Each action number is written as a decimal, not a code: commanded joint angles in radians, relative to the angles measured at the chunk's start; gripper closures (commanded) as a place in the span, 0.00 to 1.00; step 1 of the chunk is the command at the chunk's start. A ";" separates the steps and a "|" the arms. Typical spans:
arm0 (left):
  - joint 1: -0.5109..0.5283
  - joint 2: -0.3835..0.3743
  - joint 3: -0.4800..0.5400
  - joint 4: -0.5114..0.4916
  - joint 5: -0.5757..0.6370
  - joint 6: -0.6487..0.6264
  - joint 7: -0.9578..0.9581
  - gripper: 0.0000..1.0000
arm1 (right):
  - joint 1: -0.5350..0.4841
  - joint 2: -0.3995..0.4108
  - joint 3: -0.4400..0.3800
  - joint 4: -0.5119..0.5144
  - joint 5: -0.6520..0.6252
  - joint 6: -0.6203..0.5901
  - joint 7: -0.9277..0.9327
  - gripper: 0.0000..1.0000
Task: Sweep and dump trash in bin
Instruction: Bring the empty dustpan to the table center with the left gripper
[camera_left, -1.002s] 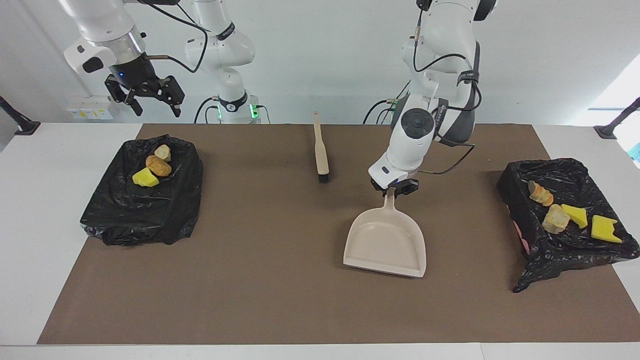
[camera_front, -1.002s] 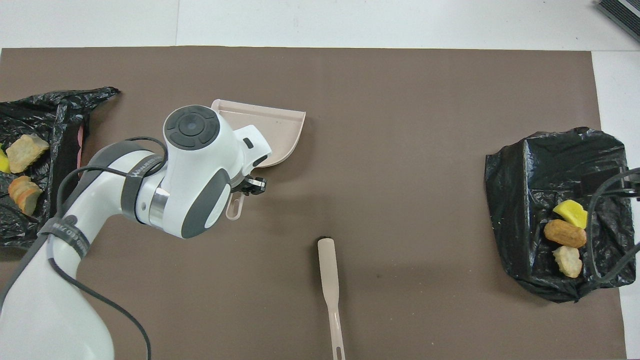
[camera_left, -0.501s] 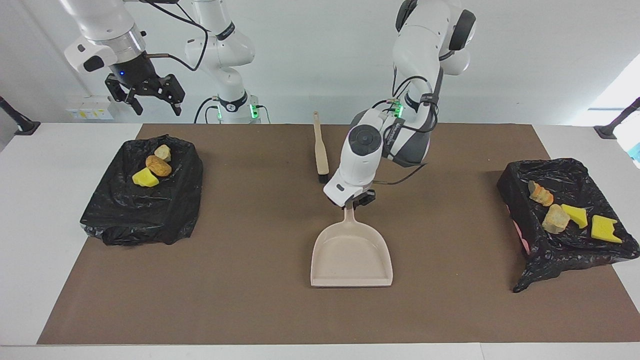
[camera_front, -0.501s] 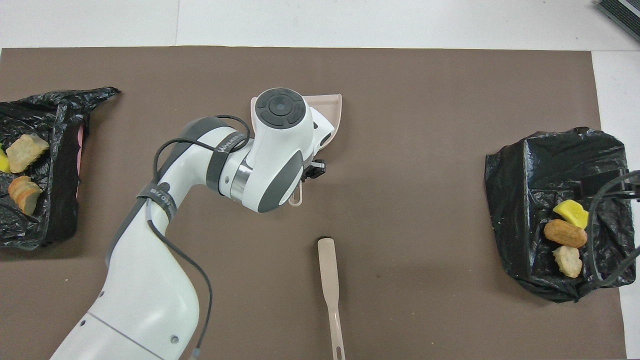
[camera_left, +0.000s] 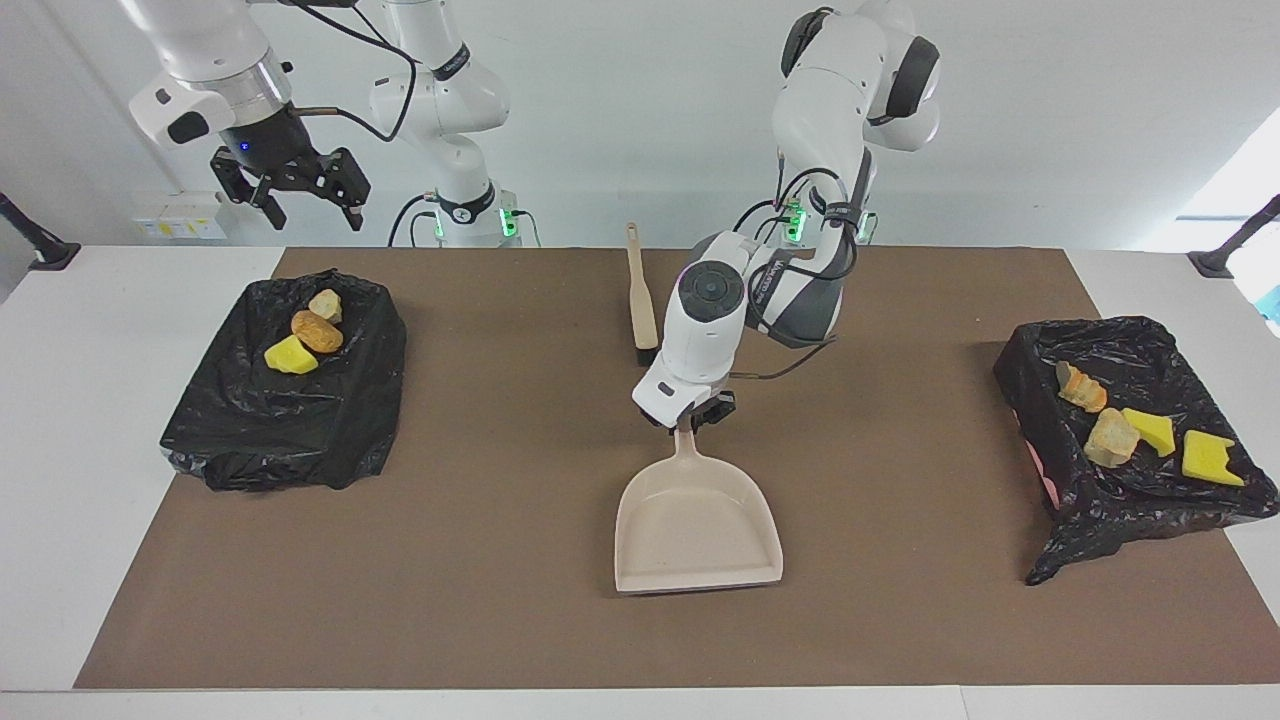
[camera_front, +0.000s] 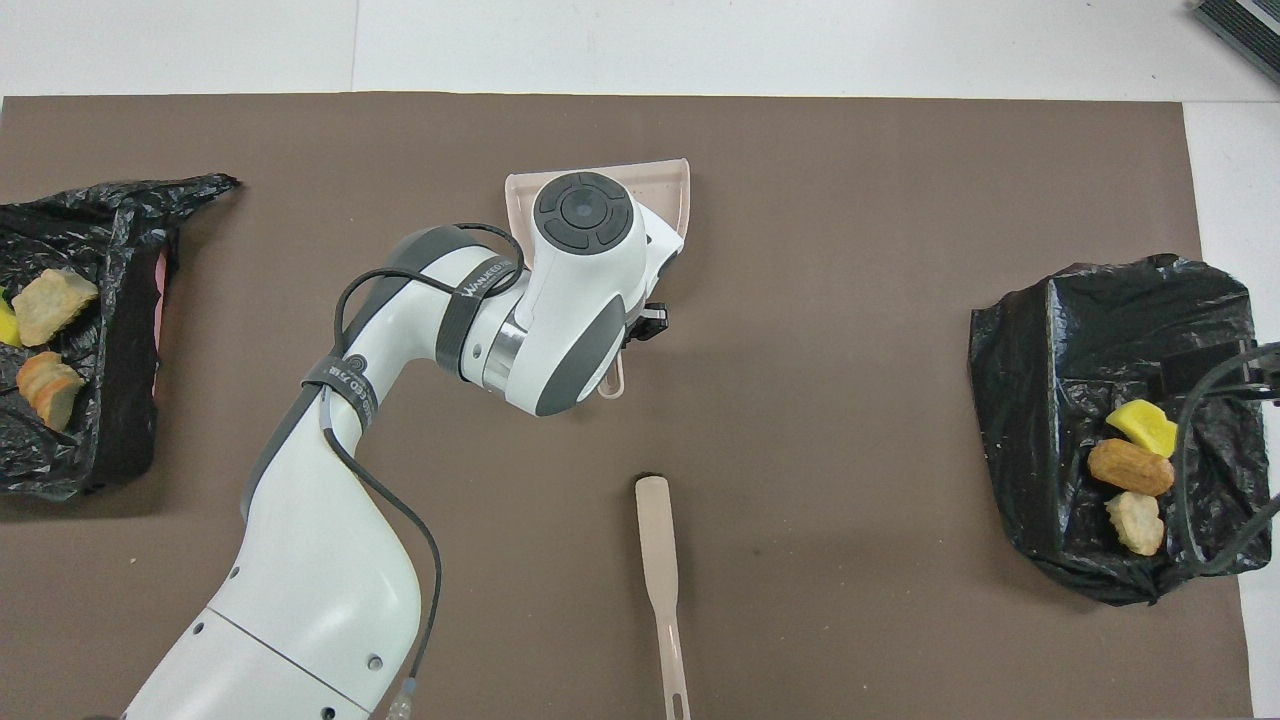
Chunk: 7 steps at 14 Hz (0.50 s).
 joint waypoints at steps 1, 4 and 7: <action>-0.032 0.001 0.010 0.002 0.001 0.009 -0.018 0.95 | -0.009 -0.013 0.005 -0.009 0.020 -0.005 -0.036 0.00; -0.030 -0.050 0.010 -0.042 -0.030 0.023 -0.073 0.00 | 0.008 0.007 0.016 0.023 -0.035 -0.004 -0.022 0.00; 0.000 -0.132 0.013 -0.082 -0.030 0.001 -0.070 0.00 | 0.036 0.002 0.020 0.014 -0.019 0.004 0.030 0.00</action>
